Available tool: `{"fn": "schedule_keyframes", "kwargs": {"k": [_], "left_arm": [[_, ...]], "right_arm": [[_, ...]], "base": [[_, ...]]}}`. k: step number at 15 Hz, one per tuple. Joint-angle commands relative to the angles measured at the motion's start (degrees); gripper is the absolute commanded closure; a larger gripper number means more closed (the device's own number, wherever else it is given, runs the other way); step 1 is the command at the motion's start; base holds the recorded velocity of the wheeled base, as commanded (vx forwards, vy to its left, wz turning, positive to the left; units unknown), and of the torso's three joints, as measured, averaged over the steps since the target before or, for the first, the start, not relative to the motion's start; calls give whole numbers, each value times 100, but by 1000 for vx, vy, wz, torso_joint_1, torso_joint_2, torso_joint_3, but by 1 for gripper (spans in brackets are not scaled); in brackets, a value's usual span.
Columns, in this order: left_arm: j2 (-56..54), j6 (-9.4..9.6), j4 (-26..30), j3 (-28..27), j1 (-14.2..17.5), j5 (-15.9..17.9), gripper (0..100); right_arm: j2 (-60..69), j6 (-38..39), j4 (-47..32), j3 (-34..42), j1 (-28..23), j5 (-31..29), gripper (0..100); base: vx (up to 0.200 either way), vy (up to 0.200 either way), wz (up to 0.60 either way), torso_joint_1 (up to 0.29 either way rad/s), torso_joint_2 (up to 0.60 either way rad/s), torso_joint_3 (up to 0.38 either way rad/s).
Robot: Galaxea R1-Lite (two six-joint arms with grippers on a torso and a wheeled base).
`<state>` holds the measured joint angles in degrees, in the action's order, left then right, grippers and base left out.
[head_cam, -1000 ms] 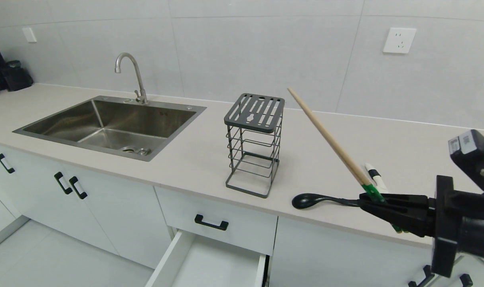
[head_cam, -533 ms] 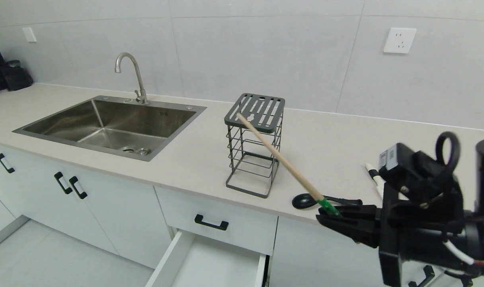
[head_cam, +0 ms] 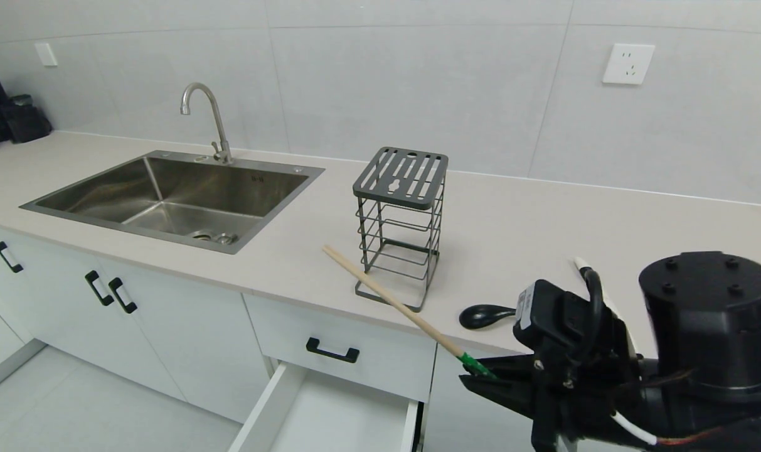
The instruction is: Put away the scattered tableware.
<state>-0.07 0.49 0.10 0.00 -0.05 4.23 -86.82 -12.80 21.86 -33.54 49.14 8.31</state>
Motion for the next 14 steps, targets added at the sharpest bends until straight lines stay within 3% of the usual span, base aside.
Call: {"fn": "schedule_keyframes", "kwargs": {"k": [1,4,6,10,14], "left_arm": [[7,4,-1,0,-4,-1,0],[7,4,-1,0,5,-1,0],[7,4,-1,0,5,-1,0],[7,4,-1,0,-4,-1,0],[7,-5,-1,0,-4,-1,0]], "right_arm": [[-397,50,11,-30,272,-67,100],[-1039,208,-15,-663,623,-708,100],[-1478,463,-24,-1041,957,-1095,100],[-2014,463,-76,-1551,1036,-1095,100],[-2392,419,-182,-2236,1344,-911,100]], "base": [[0,0,0,0,0,0],[0,0,0,-164,305,155],[0,0,-600,-139,239,115],[0,0,-150,-171,348,166],[0,0,0,-28,48,27]]}}
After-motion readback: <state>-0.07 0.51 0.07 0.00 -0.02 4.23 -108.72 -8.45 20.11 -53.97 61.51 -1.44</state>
